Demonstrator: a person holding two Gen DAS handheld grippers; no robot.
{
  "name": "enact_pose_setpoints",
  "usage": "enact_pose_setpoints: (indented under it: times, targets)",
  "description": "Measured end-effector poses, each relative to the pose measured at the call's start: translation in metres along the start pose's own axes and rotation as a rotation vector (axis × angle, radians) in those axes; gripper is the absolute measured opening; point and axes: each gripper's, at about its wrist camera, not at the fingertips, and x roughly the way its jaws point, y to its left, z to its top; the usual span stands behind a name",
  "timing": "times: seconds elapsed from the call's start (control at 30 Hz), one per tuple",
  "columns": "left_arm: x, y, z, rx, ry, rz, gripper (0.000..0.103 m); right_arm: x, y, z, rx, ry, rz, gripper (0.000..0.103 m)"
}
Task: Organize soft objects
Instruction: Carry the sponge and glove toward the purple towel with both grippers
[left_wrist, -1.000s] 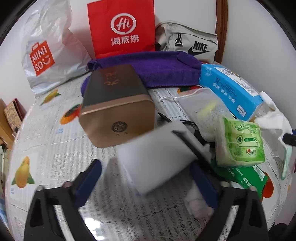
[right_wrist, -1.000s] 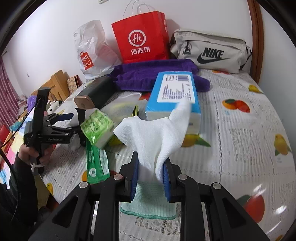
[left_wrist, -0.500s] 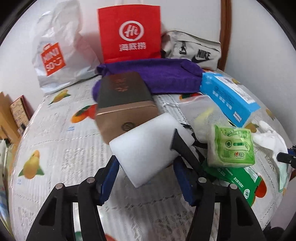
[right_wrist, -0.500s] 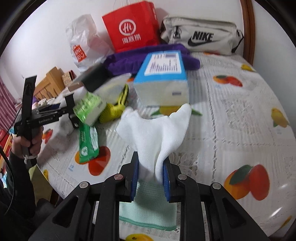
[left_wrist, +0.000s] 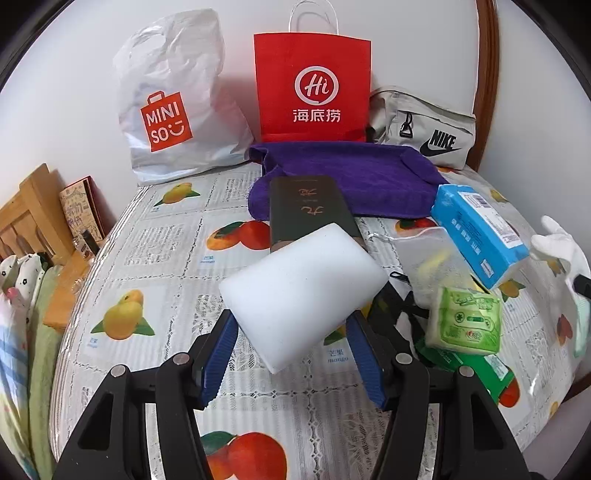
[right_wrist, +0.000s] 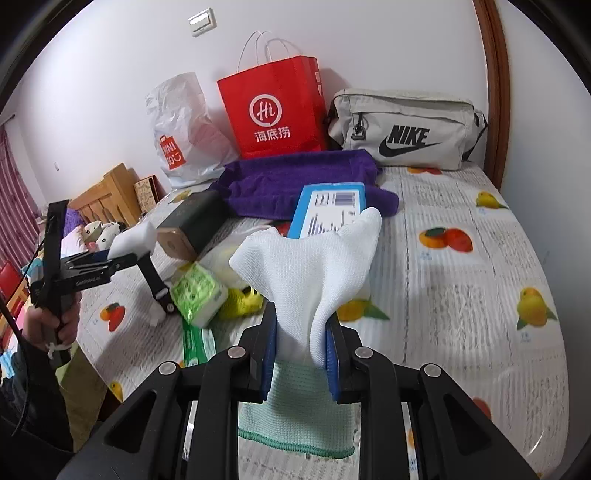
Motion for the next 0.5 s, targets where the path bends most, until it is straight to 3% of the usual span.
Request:
enact_pose_setpoints:
  times: [0.5]
  targets:
    - [-0.003,-0.006,0.038,-0.034,-0.01,-0.007,0.059,0.027,0.013,0.051,-0.025,-0.008,0.003,0.023]
